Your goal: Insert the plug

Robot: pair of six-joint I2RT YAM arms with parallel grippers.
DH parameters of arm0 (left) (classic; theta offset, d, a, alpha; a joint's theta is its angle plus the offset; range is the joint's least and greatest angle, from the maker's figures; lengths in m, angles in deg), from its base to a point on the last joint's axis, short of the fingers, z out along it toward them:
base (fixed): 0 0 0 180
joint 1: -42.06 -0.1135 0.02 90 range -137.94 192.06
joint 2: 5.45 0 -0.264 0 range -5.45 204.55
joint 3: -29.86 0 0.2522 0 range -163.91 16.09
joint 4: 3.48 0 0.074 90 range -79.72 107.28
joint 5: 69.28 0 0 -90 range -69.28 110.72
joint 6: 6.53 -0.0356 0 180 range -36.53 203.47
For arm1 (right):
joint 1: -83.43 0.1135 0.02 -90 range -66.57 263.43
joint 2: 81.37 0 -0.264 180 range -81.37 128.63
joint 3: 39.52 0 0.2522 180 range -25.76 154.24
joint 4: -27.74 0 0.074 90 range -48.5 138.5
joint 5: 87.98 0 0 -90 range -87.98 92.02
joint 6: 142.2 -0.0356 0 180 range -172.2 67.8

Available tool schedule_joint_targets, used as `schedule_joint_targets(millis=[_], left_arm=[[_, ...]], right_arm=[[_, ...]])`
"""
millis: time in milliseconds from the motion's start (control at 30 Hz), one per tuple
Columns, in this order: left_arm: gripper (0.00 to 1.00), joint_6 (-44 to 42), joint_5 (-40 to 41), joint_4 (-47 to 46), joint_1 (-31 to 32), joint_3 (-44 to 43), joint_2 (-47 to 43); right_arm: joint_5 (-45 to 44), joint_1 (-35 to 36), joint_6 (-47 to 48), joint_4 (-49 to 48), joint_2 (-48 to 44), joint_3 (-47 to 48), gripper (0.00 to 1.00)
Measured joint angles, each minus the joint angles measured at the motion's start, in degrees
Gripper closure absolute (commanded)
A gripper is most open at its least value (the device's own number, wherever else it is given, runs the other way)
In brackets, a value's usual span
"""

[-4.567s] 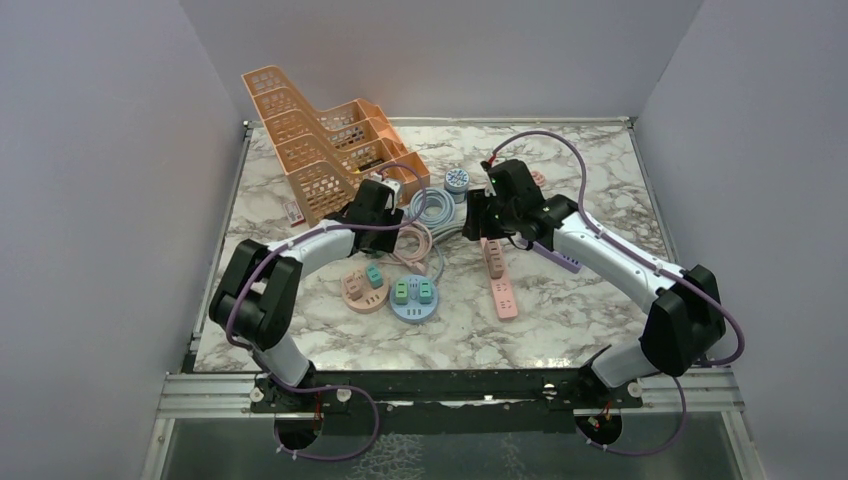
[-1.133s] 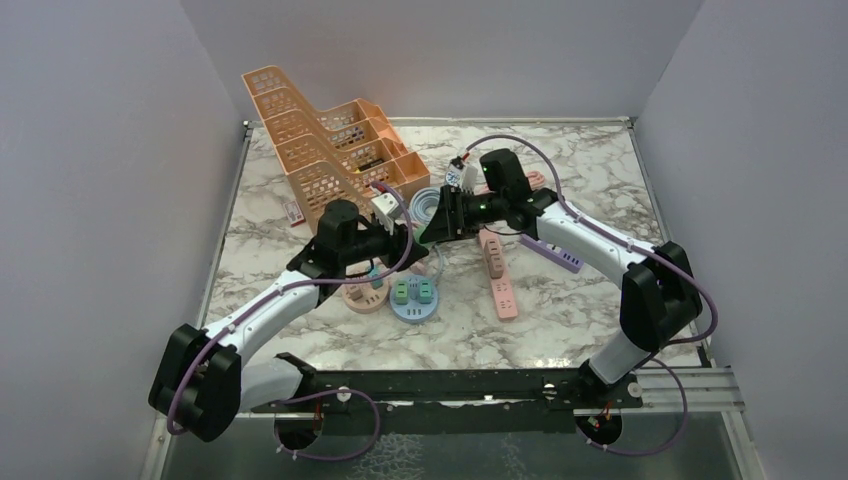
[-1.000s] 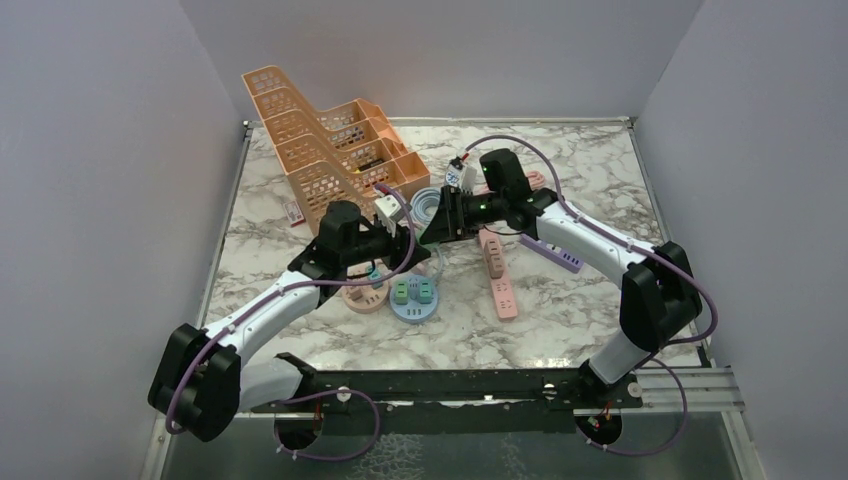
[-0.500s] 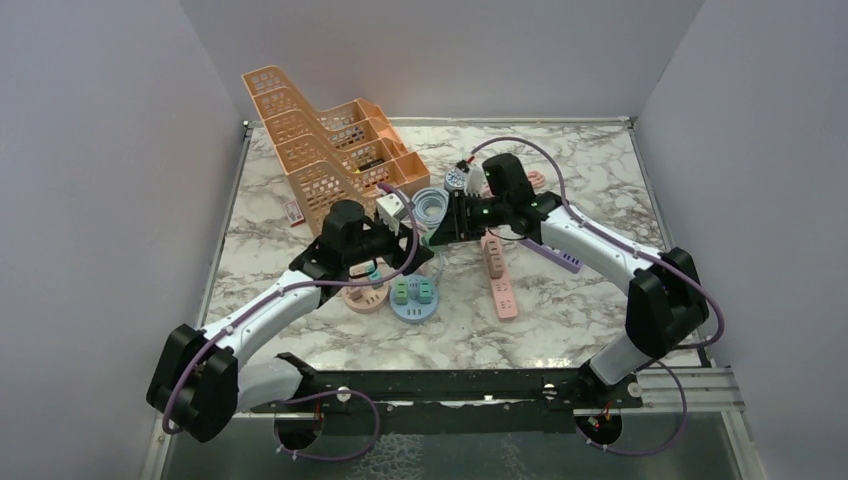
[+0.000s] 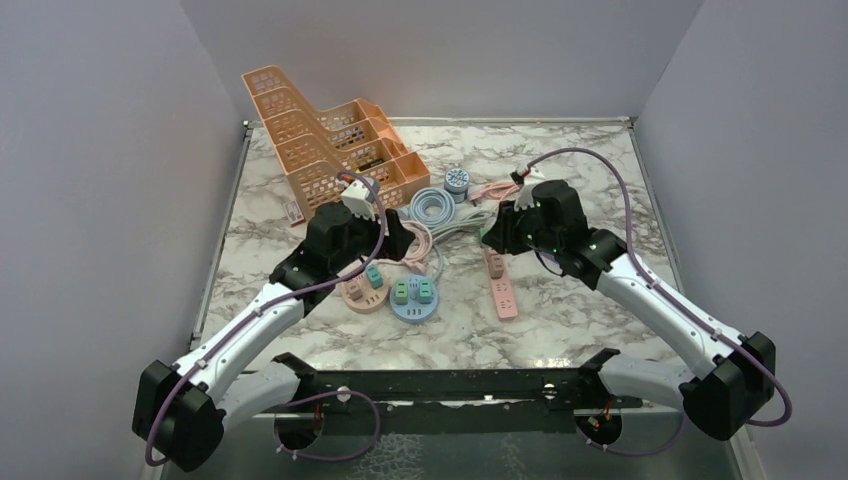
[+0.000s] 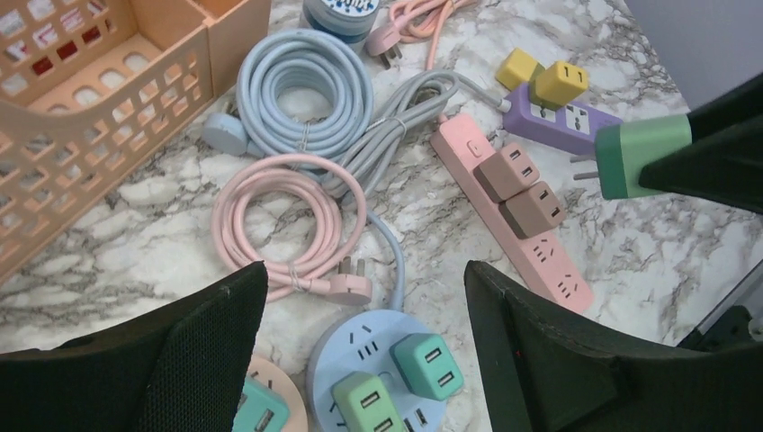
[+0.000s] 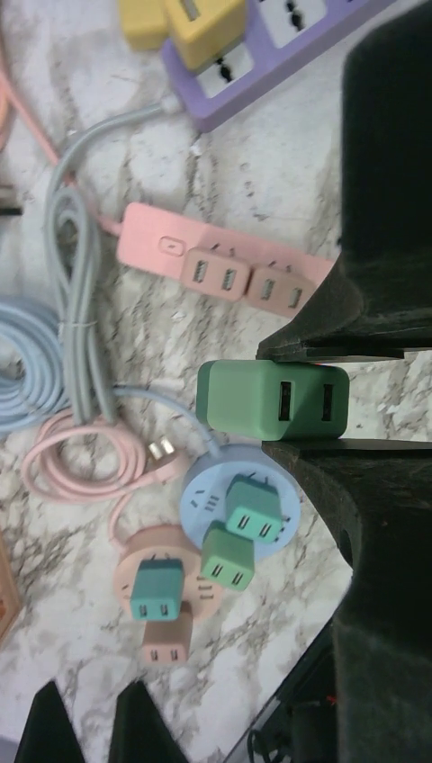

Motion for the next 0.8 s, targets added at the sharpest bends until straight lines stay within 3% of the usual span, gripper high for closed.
schedule_joint_targets(millis=[300,800], left_arm=[[0.18,7.9,4.5,9.2,0.0,-0.1,-6.9],[0.18,10.9,10.3,22.4,0.9,-0.2,-22.2]], right_arm=[[-3.5,0.0,-3.0,5.1,-6.8,-8.6,0.99],[-10.4,0.0,-7.0,-0.2,-8.9,-21.6,0.99]])
